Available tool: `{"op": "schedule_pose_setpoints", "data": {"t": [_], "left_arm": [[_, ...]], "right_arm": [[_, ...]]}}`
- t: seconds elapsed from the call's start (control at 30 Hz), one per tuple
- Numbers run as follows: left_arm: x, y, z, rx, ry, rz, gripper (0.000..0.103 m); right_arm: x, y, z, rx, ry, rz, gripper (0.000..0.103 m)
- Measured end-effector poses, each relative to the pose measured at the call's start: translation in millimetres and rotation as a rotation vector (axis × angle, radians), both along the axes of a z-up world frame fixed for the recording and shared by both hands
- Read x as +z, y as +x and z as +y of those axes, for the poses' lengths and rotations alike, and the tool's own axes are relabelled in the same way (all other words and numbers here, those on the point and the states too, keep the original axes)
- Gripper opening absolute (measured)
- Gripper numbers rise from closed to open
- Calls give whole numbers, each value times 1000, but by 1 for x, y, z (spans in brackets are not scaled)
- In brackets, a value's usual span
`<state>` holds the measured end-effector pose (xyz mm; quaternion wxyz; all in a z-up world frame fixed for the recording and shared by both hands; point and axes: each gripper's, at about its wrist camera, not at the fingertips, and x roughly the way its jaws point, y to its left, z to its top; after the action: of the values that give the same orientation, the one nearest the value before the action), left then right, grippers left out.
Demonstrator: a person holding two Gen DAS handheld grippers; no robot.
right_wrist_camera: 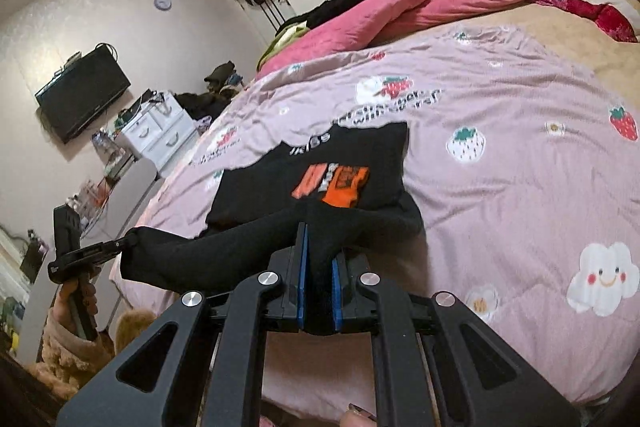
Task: Fold small clothes
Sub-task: 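Lift the hem with both tools and fold it over toward the collar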
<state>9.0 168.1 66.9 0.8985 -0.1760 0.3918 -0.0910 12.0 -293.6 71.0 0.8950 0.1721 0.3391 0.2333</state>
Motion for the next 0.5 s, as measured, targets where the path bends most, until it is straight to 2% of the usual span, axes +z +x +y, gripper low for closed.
{"op": "schedule_pose_setpoints", "data": {"t": [0.27,0.5], "left_arm": [[14,27,-3,16,42,-49,3],[5,54,3,44,21,-56,3]], "right_arm": [[9,24,2,-21,-19,-26,9],[6,50,6,-30,-44,-25,9]]}}
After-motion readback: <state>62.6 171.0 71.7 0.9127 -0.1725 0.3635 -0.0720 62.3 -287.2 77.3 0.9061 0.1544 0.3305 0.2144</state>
